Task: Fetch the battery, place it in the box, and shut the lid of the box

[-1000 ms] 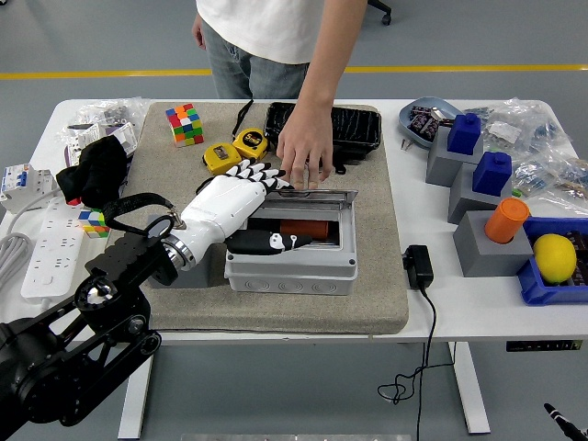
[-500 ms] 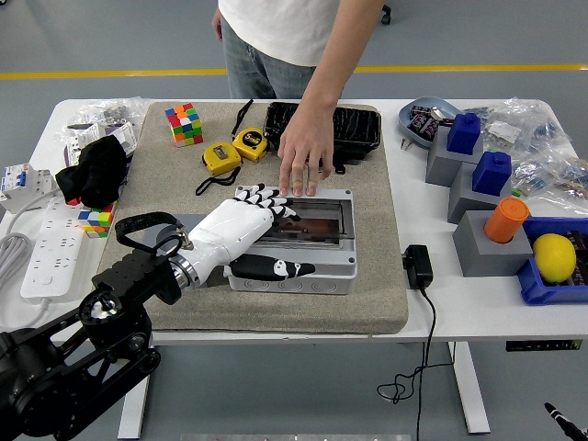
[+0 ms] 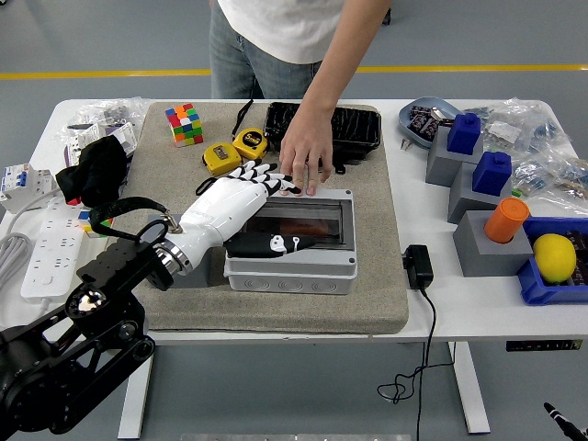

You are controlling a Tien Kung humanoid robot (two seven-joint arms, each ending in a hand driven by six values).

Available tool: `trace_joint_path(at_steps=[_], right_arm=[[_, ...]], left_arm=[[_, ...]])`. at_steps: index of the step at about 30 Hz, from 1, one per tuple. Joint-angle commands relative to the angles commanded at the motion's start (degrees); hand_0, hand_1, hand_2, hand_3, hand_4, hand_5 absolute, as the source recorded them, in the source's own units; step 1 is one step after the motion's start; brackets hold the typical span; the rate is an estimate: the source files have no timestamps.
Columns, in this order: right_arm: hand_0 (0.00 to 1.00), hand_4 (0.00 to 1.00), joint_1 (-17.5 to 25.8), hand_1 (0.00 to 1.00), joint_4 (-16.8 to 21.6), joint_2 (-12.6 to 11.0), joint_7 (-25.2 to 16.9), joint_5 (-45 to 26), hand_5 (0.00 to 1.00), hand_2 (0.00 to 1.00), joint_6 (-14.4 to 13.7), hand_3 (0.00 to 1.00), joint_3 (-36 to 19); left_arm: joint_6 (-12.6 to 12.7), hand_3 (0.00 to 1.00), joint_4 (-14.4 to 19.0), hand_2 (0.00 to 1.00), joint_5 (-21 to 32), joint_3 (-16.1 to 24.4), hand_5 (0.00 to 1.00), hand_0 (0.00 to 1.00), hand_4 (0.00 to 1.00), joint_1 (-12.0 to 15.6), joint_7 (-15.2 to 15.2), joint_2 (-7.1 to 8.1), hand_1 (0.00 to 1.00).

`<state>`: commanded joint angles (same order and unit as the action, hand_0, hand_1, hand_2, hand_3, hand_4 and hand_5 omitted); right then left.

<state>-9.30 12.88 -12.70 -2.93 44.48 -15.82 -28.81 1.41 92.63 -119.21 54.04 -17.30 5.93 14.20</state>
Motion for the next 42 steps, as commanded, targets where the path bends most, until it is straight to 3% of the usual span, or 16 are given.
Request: trace_joint_path(at_steps=[4,5,6,10,11,16,20,25,30,32,36,38,42], right_arm=[[0.791,0.998,0.1,0.721,-0.1,0.1,0.0,-0.1,0.996,0.716,0.0,0.756,0.1],[0.792,0.998,0.1,0.721,-0.1,0.1,0.0,-0.1,0.996,0.717,0.0,0.755,0.1],[0.792,0.998,0.1,0.721,-0.1,0.1,0.0,-0.1,0.996,0.717,0.0,0.755,0.2],[0.792,0.998,0.2,0.721,0.0,0.3,0.2,-0.2,0.996,0.717,0.0,0.755,0.4],[0.791,0.998,0.3,0.721,0.0,0.3,0.2,-0.2,0.996,0.717,0.0,0.757,0.4],[0.791,0.998,0.2,0.721,0.0,0.4,0.2,-0.3,0.996,0.717,0.1,0.757,0.6],[0.791,0.998,0.2,0.721,0.0,0.5,0.2,-0.5,0.996,0.717,0.1,0.756,0.7],[0.791,0.998,0.3,0.722,0.0,0.6,0.1,-0.7,0.996,0.717,0.1,0.756,0.8],[0.792,0.998,0.5,0.722,-0.1,0.6,0.1,-0.6,0.996,0.716,0.0,0.756,0.7],[0.792,0.998,0.6,0.722,-0.1,0.6,0.1,-0.6,0.996,0.716,-0.1,0.756,0.7],[0.792,0.998,0.5,0.721,-0.2,0.7,0.1,-0.5,0.997,0.717,-0.1,0.756,0.5],[0.792,0.998,0.5,0.721,-0.1,0.7,0.1,-0.4,0.997,0.717,0.0,0.756,0.3],[0.792,0.998,0.4,0.721,-0.1,0.7,0.2,-0.4,0.996,0.717,0.0,0.756,0.2]], left_arm=[[-3.5,0.805,1.5,0.874,10.0,6.7,0.998,0.998,0.998,1.6,-2.0,-1.60,0.993],[-4.3,0.800,1.8,0.830,12.2,8.4,0.998,0.882,0.998,1.9,-2.1,-1.99,0.857],[-5.1,0.800,2.0,0.830,14.5,10.0,0.998,0.882,0.998,2.1,-2.0,-2.31,0.857],[-9.5,0.800,2.0,0.830,24.2,16.3,0.998,0.882,0.998,2.7,-0.5,-3.12,0.857],[-10.5,0.797,1.8,0.808,26.8,17.7,0.998,0.835,0.998,2.9,0.0,-3.22,0.833],[-17.9,0.797,-0.3,0.808,38.7,25.3,0.998,0.835,0.998,3.8,4.3,-4.00,0.833],[-19.9,0.811,-3.0,0.835,47.5,30.5,0.998,0.857,0.998,4.2,4.5,-4.70,0.855],[-17.3,0.818,-5.6,0.849,59.7,36.5,0.998,0.867,0.998,5.2,2.1,-5.79,0.873],[-10.1,0.829,-7.0,0.870,70.3,39.5,0.998,0.881,0.998,6.0,-1.8,-6.62,0.899],[-5.9,0.829,-6.9,0.870,68.4,39.9,0.998,0.881,0.998,6.3,-4.2,-6.81,0.899],[1.6,0.846,-6.5,0.884,59.5,38.7,0.998,0.891,0.998,7.0,-7.7,-6.85,0.912],[4.4,0.846,-7.1,0.884,54.8,37.5,0.998,0.891,0.998,7.1,-8.9,-6.93,0.912],[7.5,0.860,-9.8,0.897,45.2,35.8,0.998,0.927,0.998,7.2,-10.9,-7.58,0.926]])
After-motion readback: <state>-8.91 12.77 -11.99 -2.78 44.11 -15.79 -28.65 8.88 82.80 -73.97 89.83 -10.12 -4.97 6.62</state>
